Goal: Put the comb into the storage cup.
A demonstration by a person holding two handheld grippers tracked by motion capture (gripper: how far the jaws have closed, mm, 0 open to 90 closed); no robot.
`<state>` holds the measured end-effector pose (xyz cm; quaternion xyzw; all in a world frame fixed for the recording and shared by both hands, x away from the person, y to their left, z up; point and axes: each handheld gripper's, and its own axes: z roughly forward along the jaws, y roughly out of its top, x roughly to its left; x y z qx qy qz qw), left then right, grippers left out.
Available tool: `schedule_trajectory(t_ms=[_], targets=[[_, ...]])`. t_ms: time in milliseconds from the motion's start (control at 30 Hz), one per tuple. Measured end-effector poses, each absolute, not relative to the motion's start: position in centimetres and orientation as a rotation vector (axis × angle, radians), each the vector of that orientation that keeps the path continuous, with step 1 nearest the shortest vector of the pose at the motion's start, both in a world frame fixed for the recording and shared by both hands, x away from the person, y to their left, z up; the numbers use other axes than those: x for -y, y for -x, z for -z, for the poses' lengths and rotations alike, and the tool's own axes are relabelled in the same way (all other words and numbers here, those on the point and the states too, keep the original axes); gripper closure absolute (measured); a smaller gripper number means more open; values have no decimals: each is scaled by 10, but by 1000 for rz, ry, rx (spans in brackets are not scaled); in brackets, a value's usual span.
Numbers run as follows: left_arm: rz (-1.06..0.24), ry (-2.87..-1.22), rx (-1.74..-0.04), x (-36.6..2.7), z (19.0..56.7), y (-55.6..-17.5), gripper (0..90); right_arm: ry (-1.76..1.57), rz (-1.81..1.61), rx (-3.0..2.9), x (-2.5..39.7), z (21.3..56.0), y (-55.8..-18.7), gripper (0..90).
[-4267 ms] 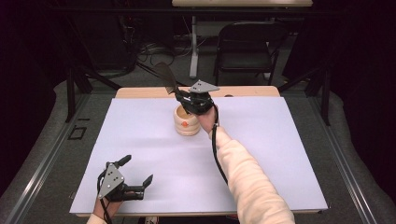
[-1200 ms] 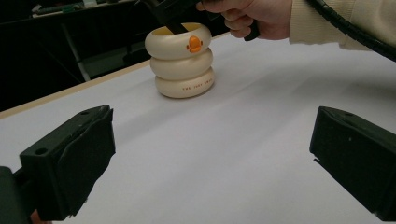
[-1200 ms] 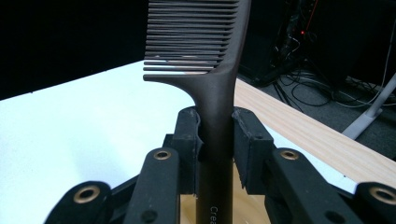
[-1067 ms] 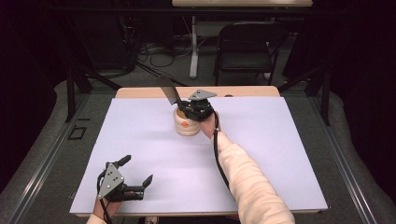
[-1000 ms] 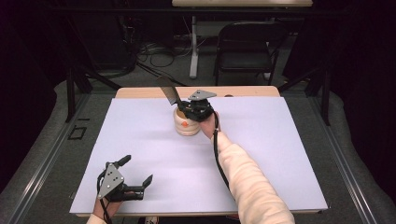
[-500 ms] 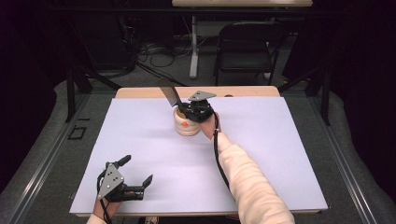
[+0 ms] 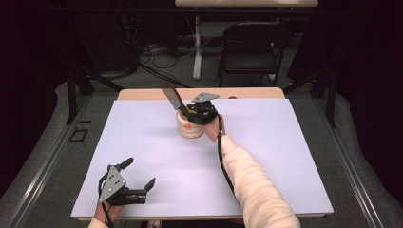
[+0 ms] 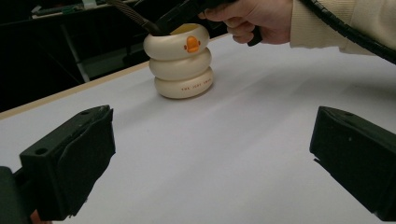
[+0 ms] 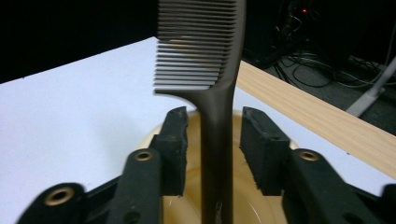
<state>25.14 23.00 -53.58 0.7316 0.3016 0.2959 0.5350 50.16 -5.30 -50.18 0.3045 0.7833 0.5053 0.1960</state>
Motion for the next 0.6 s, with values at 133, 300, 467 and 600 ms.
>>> schedule_trajectory(t_ms=[133, 300, 467, 600], targets=[[-705, -1743, -718, -230, 536, -251, 2, -892, -1412, -2209, 57, 497, -499, 412], [-706, -1744, -719, -230, 536, -251, 2, -897, -1428, -2255, 65, 490, -495, 240], [-705, -1747, -719, -229, 536, -252, 2, -889, -1426, -2304, 72, 484, -490, 155], [-705, -1747, -720, -229, 536, -252, 2, -871, -1435, -2341, 78, 479, -485, 111]])
